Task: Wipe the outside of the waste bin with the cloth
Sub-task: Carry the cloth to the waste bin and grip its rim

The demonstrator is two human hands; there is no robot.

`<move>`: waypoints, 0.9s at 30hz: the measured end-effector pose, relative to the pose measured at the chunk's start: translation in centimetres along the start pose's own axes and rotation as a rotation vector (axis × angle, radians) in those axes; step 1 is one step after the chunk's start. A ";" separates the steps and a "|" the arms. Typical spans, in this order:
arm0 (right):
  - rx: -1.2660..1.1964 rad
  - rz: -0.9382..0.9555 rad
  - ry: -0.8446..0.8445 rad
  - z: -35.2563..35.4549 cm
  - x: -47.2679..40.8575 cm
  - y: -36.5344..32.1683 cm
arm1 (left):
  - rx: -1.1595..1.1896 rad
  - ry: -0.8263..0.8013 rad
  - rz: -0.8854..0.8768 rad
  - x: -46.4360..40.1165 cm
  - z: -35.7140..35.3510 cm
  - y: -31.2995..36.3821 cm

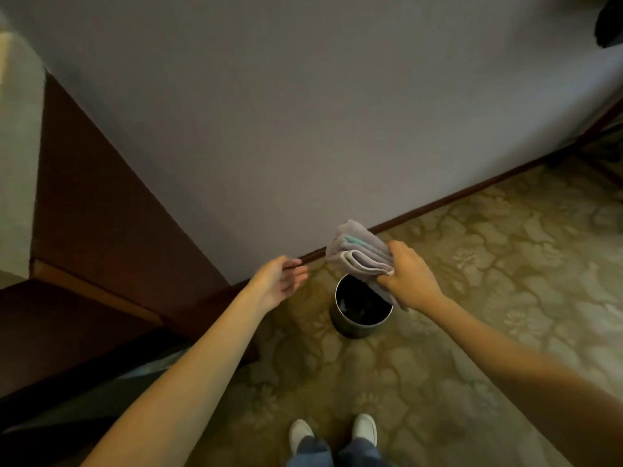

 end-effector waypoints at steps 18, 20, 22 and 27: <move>-0.544 -0.706 0.032 -16.1 10.5 17.5 | -0.096 0.284 0.115 -13.6 4.1 -14.3; -0.604 -0.754 0.038 -18.8 12.0 20.0 | -0.074 0.320 0.137 -16.2 4.6 -17.0; -0.654 -0.824 0.050 -21.6 13.8 22.8 | -0.073 0.358 0.163 -19.1 4.8 -19.9; -0.916 -1.037 0.067 -30.0 18.9 29.4 | -0.084 0.415 0.202 -26.2 4.2 -27.5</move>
Point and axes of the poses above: each hand's wrist, its own x-axis away from the middle knuckle, its own z-axis out of the back of the hand, y = z × x, the point moved 7 cm from there along -x, towards the middle knuckle, and after that the axes turned 13 degrees about z, right-handed, at the moved point
